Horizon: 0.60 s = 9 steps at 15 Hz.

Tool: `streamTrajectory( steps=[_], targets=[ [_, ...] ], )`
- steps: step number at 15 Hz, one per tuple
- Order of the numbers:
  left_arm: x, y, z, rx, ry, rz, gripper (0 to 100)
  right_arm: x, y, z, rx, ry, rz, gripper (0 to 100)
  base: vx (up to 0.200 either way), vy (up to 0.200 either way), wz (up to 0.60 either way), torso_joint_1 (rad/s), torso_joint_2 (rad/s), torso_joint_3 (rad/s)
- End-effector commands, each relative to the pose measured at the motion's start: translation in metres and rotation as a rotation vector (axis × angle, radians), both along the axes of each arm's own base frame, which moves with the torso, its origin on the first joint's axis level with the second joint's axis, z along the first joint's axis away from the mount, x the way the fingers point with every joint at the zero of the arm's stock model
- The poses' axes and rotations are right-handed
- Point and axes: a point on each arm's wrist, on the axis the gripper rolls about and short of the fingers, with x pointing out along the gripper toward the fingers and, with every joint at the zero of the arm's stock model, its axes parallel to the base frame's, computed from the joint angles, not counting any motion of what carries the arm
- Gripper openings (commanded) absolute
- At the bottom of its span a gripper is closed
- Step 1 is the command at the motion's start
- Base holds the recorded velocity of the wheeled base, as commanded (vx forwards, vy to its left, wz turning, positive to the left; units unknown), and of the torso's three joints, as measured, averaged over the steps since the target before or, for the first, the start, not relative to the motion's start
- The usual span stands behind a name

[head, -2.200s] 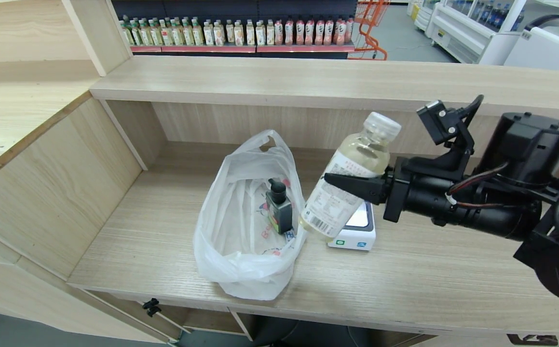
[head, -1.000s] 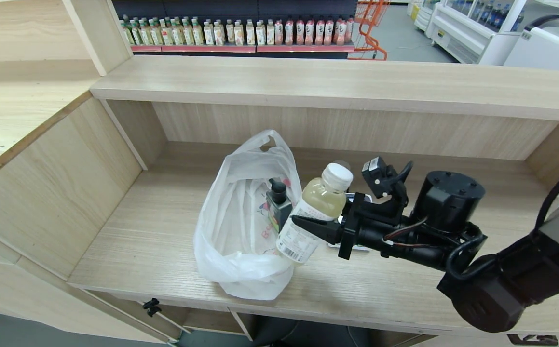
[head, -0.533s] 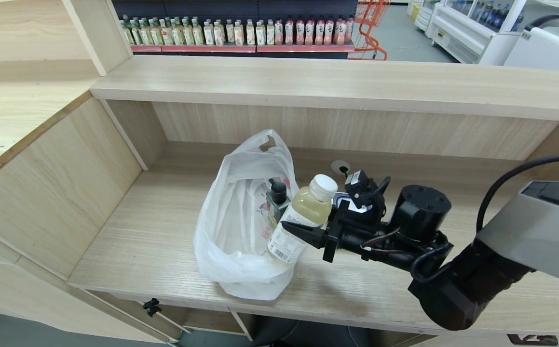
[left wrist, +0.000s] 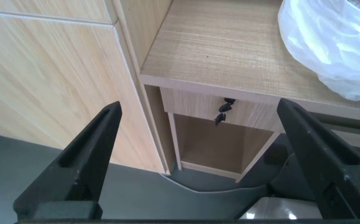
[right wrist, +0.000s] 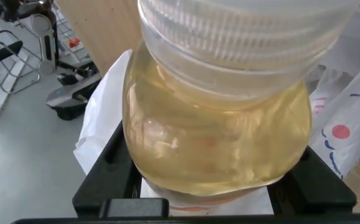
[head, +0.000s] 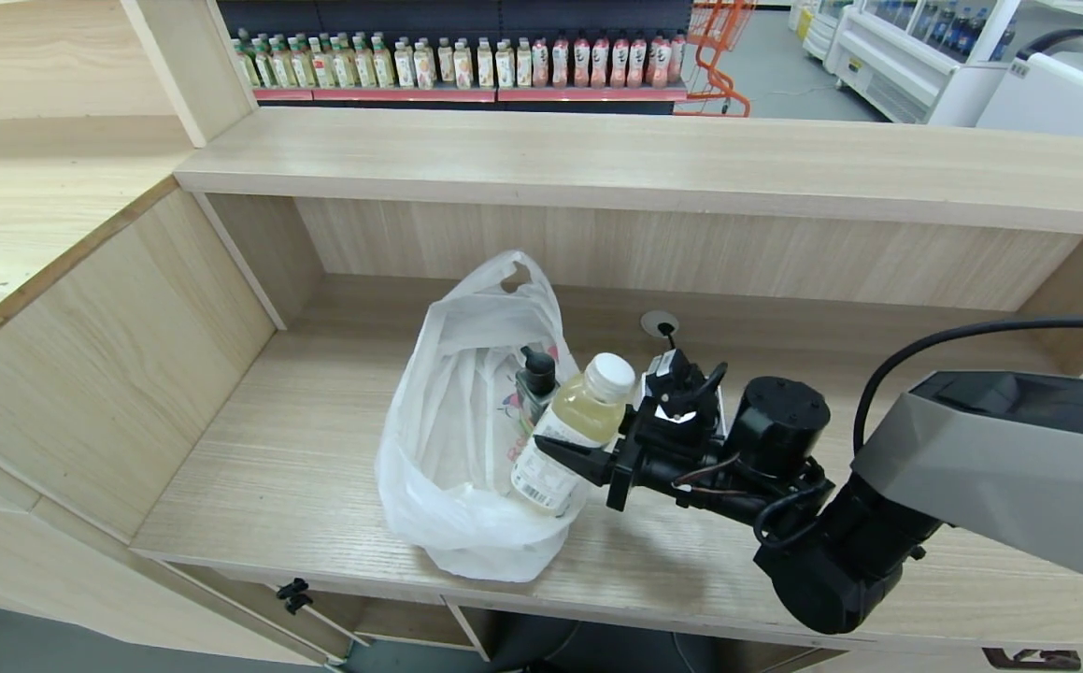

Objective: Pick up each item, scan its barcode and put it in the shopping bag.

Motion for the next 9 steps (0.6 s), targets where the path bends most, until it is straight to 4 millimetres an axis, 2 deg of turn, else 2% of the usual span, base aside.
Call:
streamTrajectory(
  steps=[1, 5, 6, 8, 9],
  targets=[
    [0.0, 0.0, 0.0, 0.0, 0.001, 0.002, 100, 0.002, 0.002, -0.014, -0.02, 0.027, 0.001, 0, 0.0, 0.0, 0.0, 0.0, 0.0, 0.0],
    [0.0, 0.0, 0.0, 0.0, 0.001, 0.0, 100, 0.004, 0.0, -0.016, -0.025, 0.024, -0.006, 0, 0.0, 0.0, 0.0, 0.0, 0.0, 0.0],
    [0.0, 0.0, 0.0, 0.0, 0.001, 0.0, 100, 0.005, 0.0, -0.016, -0.025, 0.024, -0.008, 100, 0.0, 0.0, 0.0, 0.0, 0.0, 0.0],
    [0.0, 0.0, 0.0, 0.0, 0.001, 0.0, 100, 0.004, 0.0, -0.01, -0.014, 0.015, -0.006, 100, 0.0, 0.0, 0.0, 0.0, 0.0, 0.0],
    [0.0, 0.0, 0.0, 0.0, 0.001, 0.0, 100, 0.001, 0.0, 0.008, 0.018, -0.013, 0.0, 100, 0.0, 0.0, 0.0, 0.0, 0.0, 0.0]
  ],
)
